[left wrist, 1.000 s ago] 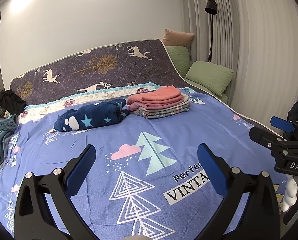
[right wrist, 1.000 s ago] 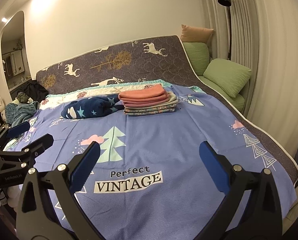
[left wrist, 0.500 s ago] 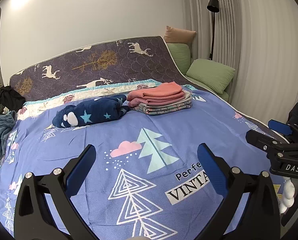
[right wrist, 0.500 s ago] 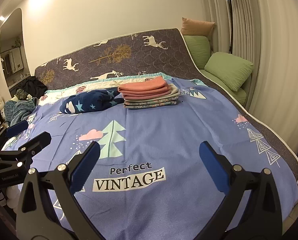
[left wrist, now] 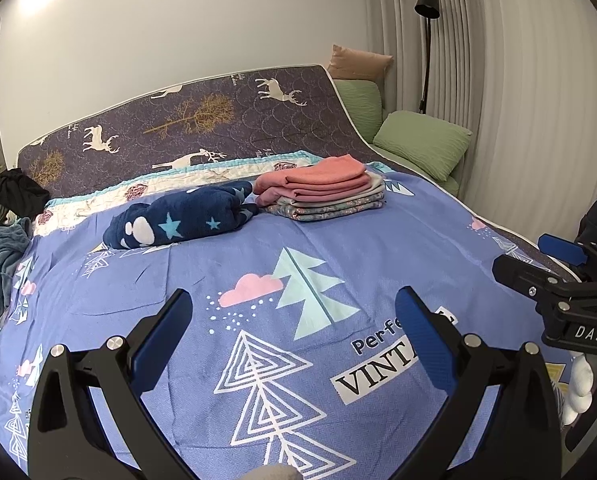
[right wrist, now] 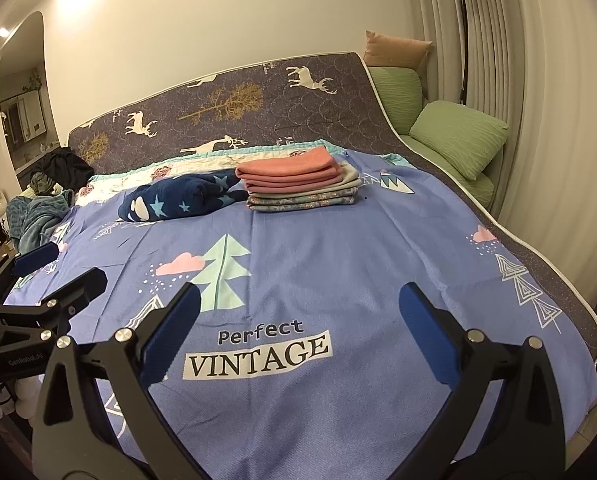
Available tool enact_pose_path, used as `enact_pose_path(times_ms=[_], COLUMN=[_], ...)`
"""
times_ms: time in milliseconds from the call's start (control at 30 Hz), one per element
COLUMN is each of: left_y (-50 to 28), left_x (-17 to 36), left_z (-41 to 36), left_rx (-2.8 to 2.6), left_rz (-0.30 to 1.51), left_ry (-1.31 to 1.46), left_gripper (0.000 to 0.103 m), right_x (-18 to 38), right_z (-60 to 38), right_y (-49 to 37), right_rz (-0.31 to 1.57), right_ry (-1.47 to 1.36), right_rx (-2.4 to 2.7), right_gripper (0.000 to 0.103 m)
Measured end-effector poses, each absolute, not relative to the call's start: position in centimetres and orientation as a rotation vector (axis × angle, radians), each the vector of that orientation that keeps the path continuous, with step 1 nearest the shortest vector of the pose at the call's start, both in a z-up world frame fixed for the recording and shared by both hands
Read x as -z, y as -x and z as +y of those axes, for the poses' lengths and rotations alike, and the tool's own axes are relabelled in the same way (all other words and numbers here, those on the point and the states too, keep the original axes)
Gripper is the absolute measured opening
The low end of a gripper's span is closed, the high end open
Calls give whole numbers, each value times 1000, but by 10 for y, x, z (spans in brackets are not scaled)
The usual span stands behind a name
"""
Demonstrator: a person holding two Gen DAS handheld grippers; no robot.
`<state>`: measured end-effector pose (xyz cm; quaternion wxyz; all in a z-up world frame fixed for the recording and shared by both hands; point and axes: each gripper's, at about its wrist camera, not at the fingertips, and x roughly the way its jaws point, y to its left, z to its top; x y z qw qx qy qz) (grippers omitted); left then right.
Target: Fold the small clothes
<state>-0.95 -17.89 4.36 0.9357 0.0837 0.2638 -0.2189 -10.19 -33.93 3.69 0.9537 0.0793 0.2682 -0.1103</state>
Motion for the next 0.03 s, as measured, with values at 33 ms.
enact_pose_path(times_ms=[33], left_y=[10], left_x=[-44], left_z=[-179], left_rx=[448], left_rz=[540], left_ry=[-171], left_gripper=[101], right_x=[-37], right_z=[-339], right_y=[102], right_rz=[545], right_ry=[-160], right_rx=[224], right_gripper=[101])
